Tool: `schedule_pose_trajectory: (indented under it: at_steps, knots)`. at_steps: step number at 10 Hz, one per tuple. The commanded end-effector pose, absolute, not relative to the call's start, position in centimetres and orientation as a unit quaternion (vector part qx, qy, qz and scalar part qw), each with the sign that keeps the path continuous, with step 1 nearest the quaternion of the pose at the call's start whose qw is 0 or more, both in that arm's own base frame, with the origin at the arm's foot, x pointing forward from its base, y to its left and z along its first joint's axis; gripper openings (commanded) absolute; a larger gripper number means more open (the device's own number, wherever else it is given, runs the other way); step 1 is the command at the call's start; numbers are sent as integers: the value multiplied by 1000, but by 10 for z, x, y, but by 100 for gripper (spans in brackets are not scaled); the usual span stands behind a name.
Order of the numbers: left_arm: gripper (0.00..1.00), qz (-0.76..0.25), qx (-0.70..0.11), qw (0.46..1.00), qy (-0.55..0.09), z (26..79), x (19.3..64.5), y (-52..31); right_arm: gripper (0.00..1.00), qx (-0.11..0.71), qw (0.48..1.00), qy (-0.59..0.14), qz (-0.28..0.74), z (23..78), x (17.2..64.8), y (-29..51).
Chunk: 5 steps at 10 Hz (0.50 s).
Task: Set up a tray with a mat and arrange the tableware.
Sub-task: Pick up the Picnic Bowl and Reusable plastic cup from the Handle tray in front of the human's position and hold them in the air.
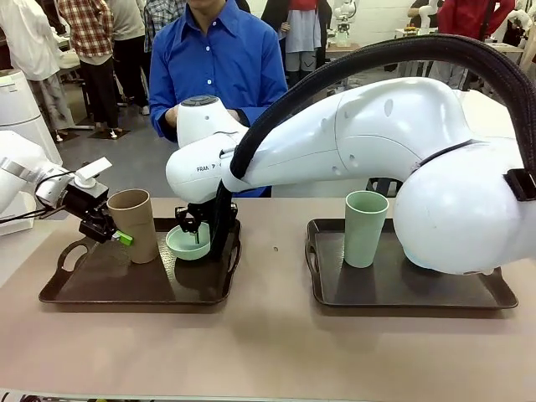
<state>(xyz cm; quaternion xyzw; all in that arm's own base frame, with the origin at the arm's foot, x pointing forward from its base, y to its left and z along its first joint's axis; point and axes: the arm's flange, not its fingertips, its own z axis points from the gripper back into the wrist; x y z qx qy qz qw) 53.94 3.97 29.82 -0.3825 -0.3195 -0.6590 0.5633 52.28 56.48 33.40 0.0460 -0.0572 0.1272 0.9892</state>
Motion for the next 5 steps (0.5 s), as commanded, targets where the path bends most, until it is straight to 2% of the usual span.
schedule_pose_trajectory:
  at_steps: [1,2,3,4,5]
  knots:
    - [0,-663,-376,568,-312,302,534,39,14,40,987,-76,136,336,515,552]
    - [29,-662,-375,569,-313,303,535,40,4,40,987,-79,135,337,515,552]
    - [29,-660,-374,570,-316,304,535,43,0,38,987,-81,135,338,515,553]
    - [0,-654,-373,574,-321,306,536,48,0,34,987,-82,132,338,515,553]
    - [29,-651,-372,576,-325,310,536,52,0,33,987,-83,131,339,515,553]
